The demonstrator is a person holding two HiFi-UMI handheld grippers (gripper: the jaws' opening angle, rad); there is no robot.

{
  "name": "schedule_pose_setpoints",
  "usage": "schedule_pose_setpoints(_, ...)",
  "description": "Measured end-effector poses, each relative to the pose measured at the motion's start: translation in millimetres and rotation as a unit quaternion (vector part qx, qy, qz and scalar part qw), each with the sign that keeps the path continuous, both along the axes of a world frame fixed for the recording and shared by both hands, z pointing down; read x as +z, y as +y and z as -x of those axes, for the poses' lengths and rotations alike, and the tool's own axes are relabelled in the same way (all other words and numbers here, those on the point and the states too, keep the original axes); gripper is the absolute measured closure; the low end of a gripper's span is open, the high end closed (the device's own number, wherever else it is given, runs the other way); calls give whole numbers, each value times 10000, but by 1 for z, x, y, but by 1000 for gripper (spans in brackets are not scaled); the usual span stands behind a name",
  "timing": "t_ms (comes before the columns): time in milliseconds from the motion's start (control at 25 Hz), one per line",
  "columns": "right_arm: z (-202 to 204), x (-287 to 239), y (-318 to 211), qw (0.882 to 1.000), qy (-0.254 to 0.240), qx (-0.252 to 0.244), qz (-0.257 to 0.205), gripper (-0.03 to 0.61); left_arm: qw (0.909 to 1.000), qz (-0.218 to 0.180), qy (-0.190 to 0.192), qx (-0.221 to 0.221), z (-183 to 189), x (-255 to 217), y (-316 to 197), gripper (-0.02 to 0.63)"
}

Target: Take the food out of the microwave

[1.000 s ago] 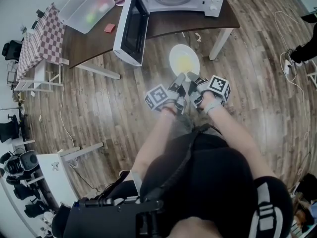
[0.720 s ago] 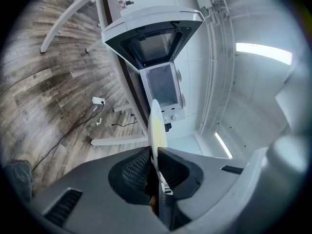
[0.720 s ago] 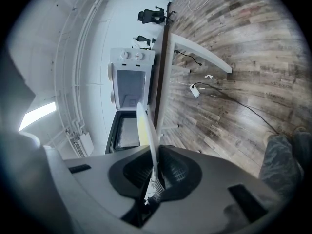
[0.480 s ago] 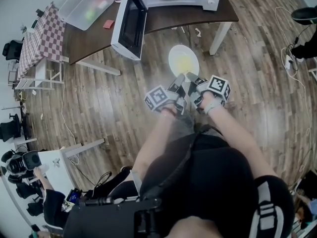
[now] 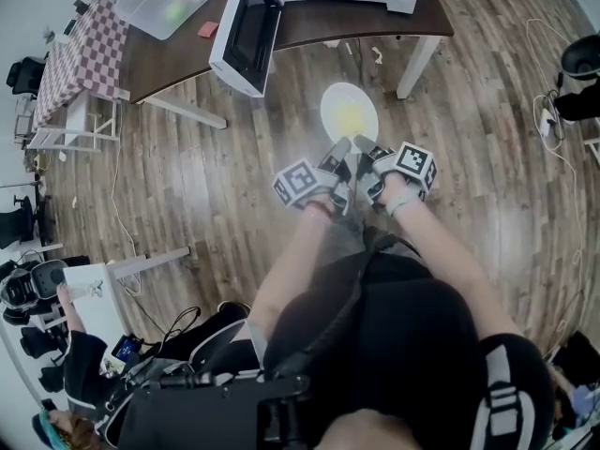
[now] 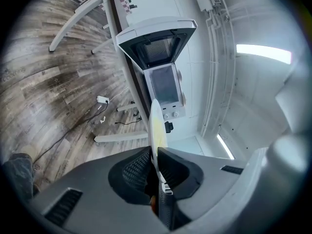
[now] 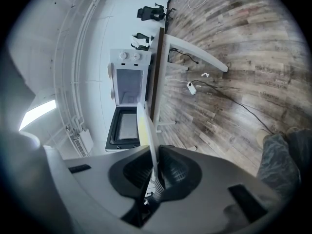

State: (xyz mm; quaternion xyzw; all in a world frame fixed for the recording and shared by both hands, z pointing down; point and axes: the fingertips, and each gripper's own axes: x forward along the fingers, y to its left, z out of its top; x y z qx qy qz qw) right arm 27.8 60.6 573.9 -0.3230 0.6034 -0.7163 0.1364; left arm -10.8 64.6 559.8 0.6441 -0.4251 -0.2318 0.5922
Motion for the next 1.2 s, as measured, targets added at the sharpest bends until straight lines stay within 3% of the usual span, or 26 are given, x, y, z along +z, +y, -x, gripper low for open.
schedule_pose_setpoints(1200,-22,-6,32,9996,-282,-103,3,549,9998,-70,-65,-147,-22,-10,33,571)
